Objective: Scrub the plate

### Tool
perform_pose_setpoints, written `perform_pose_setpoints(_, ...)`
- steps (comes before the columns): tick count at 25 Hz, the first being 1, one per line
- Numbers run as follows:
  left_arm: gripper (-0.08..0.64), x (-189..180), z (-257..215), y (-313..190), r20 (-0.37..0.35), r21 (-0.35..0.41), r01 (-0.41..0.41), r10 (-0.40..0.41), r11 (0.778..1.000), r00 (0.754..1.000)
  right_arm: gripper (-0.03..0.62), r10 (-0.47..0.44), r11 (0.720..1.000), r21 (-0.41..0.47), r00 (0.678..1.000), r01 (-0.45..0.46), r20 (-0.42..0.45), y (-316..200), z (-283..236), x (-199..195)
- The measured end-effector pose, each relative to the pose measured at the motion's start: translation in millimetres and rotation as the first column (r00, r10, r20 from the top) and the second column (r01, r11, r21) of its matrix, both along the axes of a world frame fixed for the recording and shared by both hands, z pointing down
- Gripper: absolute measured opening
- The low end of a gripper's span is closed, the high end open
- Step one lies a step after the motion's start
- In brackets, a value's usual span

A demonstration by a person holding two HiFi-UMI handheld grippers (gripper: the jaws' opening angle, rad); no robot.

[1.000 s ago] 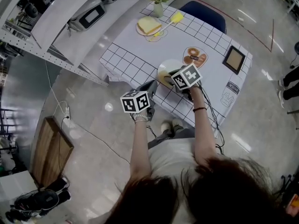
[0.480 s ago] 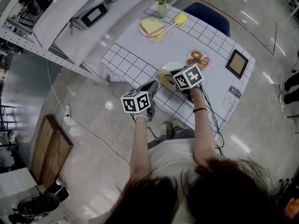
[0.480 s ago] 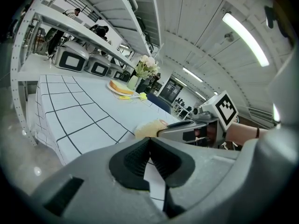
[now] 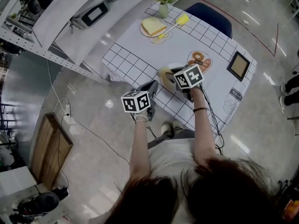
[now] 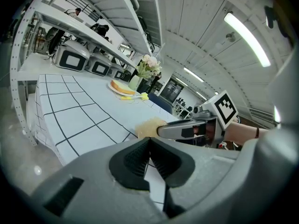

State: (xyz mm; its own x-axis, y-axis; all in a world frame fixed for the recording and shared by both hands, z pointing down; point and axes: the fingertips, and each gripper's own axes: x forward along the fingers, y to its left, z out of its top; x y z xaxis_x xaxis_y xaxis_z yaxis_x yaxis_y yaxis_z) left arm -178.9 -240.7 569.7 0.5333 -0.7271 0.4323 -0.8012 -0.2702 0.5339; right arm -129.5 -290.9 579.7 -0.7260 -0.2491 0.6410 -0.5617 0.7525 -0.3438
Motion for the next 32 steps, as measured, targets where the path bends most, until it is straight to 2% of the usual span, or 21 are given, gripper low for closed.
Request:
perform_pose_setpoints(15, 0.011, 8, 2, -8, 0.003, -0.008, -0.022, 0.022, 1.000, 1.000, 0.080, 0.076, 0.996, 0.042, 0.997, -0.076, -0.004, -22, -1, 11)
perform_pose_setpoints(22, 0.011, 14, 3, -9, 0.001, -0.014, -0.041, 0.041, 0.999, 0.999, 0.080, 0.143, 0.987, 0.078, 0.989, -0.141, -0.025, -33, -3, 23)
perform_pose_setpoints(32, 0.011, 23, 9, -9, 0.000, -0.025, -0.067, 0.067, 0.997, 0.998, 0.080, 0.180, 0.980, 0.093, 0.982, -0.174, -0.055, -38, -2, 38)
